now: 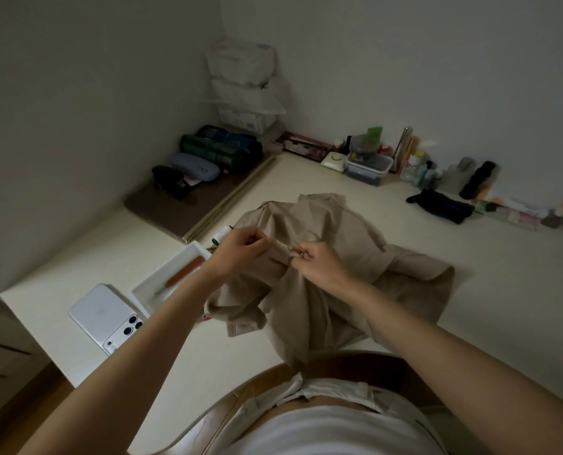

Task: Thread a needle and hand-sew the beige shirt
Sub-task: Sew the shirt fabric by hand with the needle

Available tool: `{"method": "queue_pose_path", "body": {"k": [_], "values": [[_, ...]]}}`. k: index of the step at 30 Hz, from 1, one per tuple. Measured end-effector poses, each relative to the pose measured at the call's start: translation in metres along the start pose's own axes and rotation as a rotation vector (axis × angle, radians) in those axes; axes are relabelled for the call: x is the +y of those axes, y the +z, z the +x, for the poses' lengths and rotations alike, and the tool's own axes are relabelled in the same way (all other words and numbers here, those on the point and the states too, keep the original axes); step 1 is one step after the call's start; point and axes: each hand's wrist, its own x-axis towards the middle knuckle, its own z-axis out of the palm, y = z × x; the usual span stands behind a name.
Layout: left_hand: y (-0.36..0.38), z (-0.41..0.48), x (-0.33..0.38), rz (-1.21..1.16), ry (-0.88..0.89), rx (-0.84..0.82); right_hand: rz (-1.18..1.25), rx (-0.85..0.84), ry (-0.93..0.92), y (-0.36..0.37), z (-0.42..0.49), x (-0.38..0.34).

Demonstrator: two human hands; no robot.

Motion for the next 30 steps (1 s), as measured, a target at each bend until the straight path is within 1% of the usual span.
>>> {"method": "queue_pose_path", "body": {"k": [5, 12, 19, 24, 27, 30], "values": [[-0.003, -0.001, 0.0, -0.017, -0.027, -0.039, 0.062, -0.061, 0.026, -0.018, 0.001, -0.001], [-0.001, -0.002, 0.001, -0.024, -0.035, -0.102, 0.133, -0.105, 0.112, -0.026, 0.003, 0.006], [0.003, 0.001, -0.002, 0.102, 0.026, -0.148, 0.161, -0.125, 0.123, -0.03, 0.005, 0.005], [0.003, 0.001, -0.005, 0.007, 0.038, -0.119, 0.172, -0.135, 0.147, -0.033, 0.004, 0.002], [0.002, 0.001, -0.003, -0.002, 0.05, -0.117, 0.137, -0.161, 0.13, -0.033, 0.002, -0.001], [0.0, 0.001, -0.003, 0.0, 0.057, -0.14, 0.029, -0.173, 0.119, -0.033, 0.002, -0.001]]}}
